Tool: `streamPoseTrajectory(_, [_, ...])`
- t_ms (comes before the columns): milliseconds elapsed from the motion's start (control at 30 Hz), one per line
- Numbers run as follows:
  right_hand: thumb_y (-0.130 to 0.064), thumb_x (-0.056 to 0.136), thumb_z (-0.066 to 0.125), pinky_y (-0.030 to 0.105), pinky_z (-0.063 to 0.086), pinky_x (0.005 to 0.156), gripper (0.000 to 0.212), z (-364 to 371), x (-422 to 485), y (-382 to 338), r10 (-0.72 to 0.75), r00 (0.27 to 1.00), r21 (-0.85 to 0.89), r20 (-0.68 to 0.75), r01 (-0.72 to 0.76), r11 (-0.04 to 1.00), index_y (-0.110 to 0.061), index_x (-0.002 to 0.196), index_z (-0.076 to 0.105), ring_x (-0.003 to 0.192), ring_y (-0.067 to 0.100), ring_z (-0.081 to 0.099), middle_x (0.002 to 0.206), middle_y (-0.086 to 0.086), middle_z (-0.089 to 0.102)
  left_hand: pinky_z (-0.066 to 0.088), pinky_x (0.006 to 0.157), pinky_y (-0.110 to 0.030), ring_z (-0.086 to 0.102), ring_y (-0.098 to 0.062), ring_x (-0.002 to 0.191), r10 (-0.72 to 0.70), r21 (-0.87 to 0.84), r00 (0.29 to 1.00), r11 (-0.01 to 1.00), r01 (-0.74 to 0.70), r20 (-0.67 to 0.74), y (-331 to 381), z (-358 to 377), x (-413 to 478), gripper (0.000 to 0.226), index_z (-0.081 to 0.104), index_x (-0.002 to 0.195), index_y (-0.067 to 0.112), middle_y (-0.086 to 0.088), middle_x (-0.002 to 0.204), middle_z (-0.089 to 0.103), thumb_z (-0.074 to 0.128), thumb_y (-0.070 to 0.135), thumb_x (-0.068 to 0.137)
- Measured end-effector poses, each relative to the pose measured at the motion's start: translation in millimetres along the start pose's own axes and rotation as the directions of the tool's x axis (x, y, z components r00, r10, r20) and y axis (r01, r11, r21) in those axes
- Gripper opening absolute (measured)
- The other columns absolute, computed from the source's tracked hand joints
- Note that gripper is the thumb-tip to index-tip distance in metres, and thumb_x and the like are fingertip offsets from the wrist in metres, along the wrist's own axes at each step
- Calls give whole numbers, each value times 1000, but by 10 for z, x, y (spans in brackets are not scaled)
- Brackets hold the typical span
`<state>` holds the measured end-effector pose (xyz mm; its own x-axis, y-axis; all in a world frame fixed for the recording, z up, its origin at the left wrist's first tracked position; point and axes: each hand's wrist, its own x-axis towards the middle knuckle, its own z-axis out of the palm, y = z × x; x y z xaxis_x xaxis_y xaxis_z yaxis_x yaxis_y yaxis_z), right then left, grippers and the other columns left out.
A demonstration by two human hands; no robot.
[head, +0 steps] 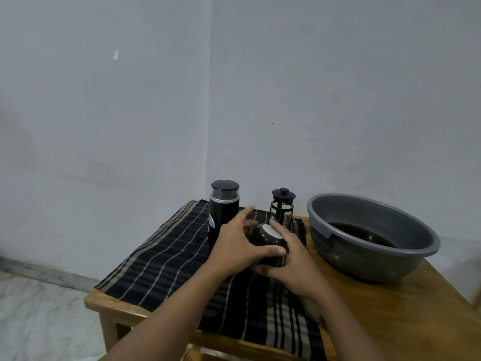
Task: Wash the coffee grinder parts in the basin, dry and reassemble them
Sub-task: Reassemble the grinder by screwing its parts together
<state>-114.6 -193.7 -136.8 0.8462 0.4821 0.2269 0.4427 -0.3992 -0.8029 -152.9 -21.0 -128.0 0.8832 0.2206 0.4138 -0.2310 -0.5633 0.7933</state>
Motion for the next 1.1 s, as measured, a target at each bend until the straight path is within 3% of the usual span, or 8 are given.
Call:
streamPoseTrajectory(100, [-46, 52, 93, 36, 50, 103, 107, 43, 81, 39, 4, 997, -9, -74, -5, 1000, -51, 142, 35, 125, 11, 48, 134, -13, 43, 50, 90, -30, 55, -10, 106, 93, 65, 865, 995, -71, -492, -65, -170, 14, 84, 55, 129, 27, 11, 113, 57, 81, 71, 62])
streamPoseTrajectory(167, [-48, 45, 93, 38, 54, 97, 103, 67, 115, 81, 31, 994, 10, -101, -31, 999, -49, 130, 34, 118, 12, 55, 130, -9, 49, 41, 109, -46, 42, -21, 130, -88, 29, 814, 992, 127, -574, -166, -249, 136, 104, 41, 143, 25, 3, 135, 49, 86, 67, 59])
streamPoseTrajectory(267, [-40, 47, 95, 32, 55, 90, 99, 117, 129, 100, 56, 991, 35, -122, -52, 998, -37, 118, 27, 109, 9, 56, 123, -6, 47, 36, 117, -49, 36, -24, 146, -309, -95, 886, 951, 294, -347, -332, -334, 316, 128, 26, 157, 25, -3, 157, 40, 95, 56, 54])
streamPoseTrajectory(433, [-42, 65, 92, 30, 55, 89, 83, 129, 63, 107, 54, 980, 181, -193, -18, 983, -45, 126, 37, 104, 4, 62, 119, -15, 57, 59, 90, -40, 70, -13, 98, -371, -168, 870, 928, 333, -325, -427, -301, 447, 68, 67, 112, 27, 9, 105, 73, 92, 55, 56])
streamPoseTrajectory(567, [-42, 80, 82, 40, 58, 87, 59, 94, 91, 146, 167, 972, 363, -167, -97, 927, -43, 125, 44, 110, 13, 62, 127, -9, 57, 60, 90, -48, 74, -26, 92, -669, -782, 737, 510, 357, -100, -334, -420, 409, 50, 67, 112, 9, -8, 101, 77, 89, 33, 75])
streamPoseTrajectory(667, [-32, 95, 68, 38, 59, 73, 38, 103, 108, 80, 224, 973, 544, -54, -160, 824, -36, 125, 45, 101, 26, 66, 125, 4, 58, 61, 84, -57, 75, -34, 92, -688, -897, 726, 322, 302, -2, -283, -463, 345, 51, 61, 115, 6, -15, 102, 77, 86, 30, 78])
streamPoseTrajectory(800, [-34, 94, 68, 38, 59, 70, 35, 189, 131, -43, 178, 984, 579, -24, -131, 804, -33, 124, 49, 84, 28, 67, 121, 10, 60, 60, 81, -62, 75, -37, 94, -677, -906, 736, 298, 302, 23, -185, -408, 274, 63, 61, 122, 5, -16, 105, 77, 88, 35, 74])
streamPoseTrajectory(1100, [-47, 90, 67, 35, 57, 65, 41, 211, 100, -178, 147, 987, 554, -67, -85, 828, -31, 122, 48, 73, 23, 68, 117, 9, 63, 62, 64, -40, 75, -29, 93, -629, -906, 777, 313, 284, 26, -1, -298, 187, 56, 63, 120, 6, -12, 104, 78, 84, 37, 79])
